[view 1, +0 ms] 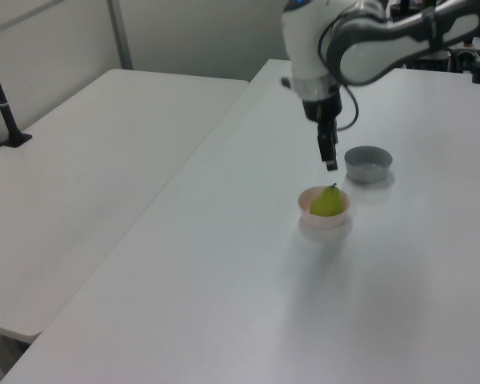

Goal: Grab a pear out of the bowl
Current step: 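Move the open gripper over the pink bowl and lower toward the pear, then close the gripper around the yellow-green pear in the pink bowl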

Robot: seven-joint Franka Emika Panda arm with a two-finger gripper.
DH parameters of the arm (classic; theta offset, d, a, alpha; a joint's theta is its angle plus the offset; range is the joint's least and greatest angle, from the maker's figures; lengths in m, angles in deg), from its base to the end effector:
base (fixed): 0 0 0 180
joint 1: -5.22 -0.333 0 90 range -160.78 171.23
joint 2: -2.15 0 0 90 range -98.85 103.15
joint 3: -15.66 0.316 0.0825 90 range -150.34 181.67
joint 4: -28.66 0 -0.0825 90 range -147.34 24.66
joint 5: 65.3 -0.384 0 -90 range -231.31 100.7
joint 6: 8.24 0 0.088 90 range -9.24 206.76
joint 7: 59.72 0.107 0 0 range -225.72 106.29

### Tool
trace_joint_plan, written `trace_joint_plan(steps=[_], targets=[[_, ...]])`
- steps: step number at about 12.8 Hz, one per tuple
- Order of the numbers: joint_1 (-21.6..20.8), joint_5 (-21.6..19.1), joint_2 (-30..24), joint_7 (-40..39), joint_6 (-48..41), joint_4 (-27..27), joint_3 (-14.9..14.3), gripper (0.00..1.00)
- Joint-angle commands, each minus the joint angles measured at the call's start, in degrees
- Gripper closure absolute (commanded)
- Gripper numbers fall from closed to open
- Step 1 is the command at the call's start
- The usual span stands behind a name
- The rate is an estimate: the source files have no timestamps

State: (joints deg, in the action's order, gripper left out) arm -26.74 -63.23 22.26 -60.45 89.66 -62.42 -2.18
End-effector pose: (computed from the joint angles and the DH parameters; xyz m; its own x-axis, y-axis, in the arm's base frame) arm 0.6100 0.1717 0.4249 0.9438 0.2502 -0.2158 0.2828 -0.9494 0.1362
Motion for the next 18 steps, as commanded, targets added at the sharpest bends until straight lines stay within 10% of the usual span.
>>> trace_joint_plan(steps=[1, 8, 13, 18], targets=[[-1.69, -0.49, 3.0, 0.21, 6.32, -3.13, 0.18, 0.0], [-2.31, 0.21, 7.84, 0.38, 10.38, -3.23, 0.97, 0.04], [-2.49, 0.21, 7.76, 0.82, 10.73, -3.14, 0.97, 0.67], [-1.61, -0.14, 2.14, 0.47, 8.46, -2.35, 0.8, 0.72]])
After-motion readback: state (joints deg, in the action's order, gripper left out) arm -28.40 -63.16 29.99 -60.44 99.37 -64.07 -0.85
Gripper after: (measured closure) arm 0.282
